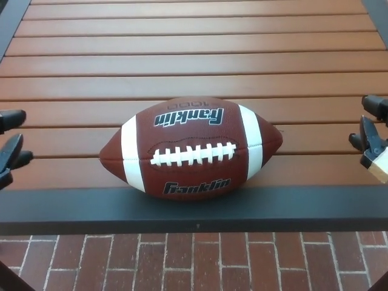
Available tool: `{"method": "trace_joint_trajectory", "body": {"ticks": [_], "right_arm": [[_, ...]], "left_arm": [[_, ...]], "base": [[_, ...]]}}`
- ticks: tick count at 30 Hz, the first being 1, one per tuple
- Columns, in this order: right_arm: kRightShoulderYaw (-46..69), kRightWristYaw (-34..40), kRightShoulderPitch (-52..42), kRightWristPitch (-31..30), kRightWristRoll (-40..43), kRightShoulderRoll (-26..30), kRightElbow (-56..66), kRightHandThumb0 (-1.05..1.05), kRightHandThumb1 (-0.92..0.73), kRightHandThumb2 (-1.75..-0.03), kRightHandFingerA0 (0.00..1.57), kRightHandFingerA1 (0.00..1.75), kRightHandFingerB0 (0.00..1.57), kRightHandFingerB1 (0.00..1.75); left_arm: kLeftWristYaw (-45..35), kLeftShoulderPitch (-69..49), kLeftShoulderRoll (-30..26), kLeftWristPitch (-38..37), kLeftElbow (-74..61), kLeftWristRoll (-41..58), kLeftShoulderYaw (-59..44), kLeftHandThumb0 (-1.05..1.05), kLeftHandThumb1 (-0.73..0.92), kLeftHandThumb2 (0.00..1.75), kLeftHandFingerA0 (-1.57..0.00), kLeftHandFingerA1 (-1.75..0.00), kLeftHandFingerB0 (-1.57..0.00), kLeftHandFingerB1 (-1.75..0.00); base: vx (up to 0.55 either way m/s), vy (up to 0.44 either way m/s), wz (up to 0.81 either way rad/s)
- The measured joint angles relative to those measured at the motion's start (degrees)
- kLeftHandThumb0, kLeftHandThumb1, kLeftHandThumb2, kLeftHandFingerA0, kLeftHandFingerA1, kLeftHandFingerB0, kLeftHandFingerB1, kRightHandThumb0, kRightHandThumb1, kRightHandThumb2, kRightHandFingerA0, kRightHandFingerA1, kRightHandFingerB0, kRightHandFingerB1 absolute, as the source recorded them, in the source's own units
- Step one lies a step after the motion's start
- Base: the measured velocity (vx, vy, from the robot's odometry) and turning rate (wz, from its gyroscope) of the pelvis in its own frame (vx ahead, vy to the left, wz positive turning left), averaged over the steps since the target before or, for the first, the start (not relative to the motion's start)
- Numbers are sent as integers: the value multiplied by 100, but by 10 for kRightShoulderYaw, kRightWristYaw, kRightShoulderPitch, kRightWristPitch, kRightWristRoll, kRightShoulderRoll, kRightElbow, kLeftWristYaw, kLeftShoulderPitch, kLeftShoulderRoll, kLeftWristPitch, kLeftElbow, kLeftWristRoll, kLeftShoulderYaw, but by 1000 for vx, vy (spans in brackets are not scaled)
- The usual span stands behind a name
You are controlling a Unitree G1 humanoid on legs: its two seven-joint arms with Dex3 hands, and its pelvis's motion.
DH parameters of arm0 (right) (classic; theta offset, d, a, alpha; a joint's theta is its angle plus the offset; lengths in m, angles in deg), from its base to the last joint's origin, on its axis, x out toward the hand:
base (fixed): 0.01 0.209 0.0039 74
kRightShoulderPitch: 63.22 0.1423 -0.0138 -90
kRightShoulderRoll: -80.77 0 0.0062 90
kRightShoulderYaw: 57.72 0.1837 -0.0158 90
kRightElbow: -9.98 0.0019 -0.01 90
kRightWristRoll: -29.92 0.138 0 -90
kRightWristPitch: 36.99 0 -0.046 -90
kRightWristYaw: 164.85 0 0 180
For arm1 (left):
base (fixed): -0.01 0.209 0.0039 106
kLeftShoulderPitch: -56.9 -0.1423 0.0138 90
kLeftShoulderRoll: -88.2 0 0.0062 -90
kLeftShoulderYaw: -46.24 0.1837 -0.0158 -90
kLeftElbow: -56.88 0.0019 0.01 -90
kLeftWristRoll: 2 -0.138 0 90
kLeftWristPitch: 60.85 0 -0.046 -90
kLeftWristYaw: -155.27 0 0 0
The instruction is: Pick up a football using both hands and turn around and walk towards another desk and put it on the desk
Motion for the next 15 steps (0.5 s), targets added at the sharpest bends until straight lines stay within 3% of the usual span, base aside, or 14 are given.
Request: {"method": "trace_joint_trajectory", "body": {"ticks": [1, 3, 4, 5, 6, 7, 9, 10, 15], "right_arm": [[0, -7, 1, 0, 3, -1, -3, -77, -91, -72, 29, 38, 26, 31], [-2, -16, 5, -1, 4, -2, -10, -77, -91, -72, 29, 38, 26, 31], [-4, -19, 6, -2, 5, -3, -12, -82, -91, -76, 26, 38, 21, 30], [-5, -20, 7, -2, 5, -4, -13, -82, -91, -76, 26, 38, 21, 30], [-7, -24, 10, -3, 5, -5, -18, -84, -91, -76, 26, 37, 21, 30], [-9, -28, 13, -4, 5, -5, -24, -83, -92, -77, 25, 37, 20, 30], [-14, -34, 18, -5, 5, -5, -36, -84, -92, -77, 25, 38, 20, 30], [-16, -38, 22, -5, 5, -6, -43, -86, -92, -78, 26, 37, 21, 30], [-20, -47, 42, 3, 2, -15, -93, -82, -92, -76, 32, 38, 27, 31]], "left_arm": [[-2, 0, 10, 0, 6, 2, 0, -72, 74, 112, -4, -47, 0, -31], [-6, 2, 25, 0, 15, 5, 1, -72, 74, 112, -4, -47, 0, -31], [-8, 2, 32, 0, 22, 7, 3, -77, 92, 74, -9, -36, -7, -22], [-10, 2, 37, 0, 25, 8, 4, -77, 92, 74, -9, -36, -7, -22], [-12, 2, 46, 0, 31, 9, 6, -72, 76, 115, -3, -48, -2, -30], [-13, 2, 54, 0, 35, 9, 8, -83, 82, 115, -10, -49, 0, -26], [-14, 2, 71, 0, 42, 9, 12, -82, 82, 116, -11, -49, -1, -26], [-14, 2, 78, 0, 45, 9, 15, -71, 77, 116, -4, -48, -2, -31], [-15, -1, 125, -3, 73, 10, 16, -71, 78, 116, -6, -49, -1, -35]], "base": [[0, 0, 0], [0, 0, 0], [0, 0, 0], [0, 0, 0], [0, 0, 0], [0, 0, 0], [0, 0, 0], [0, 0, 0], [0, 0, 0]]}}
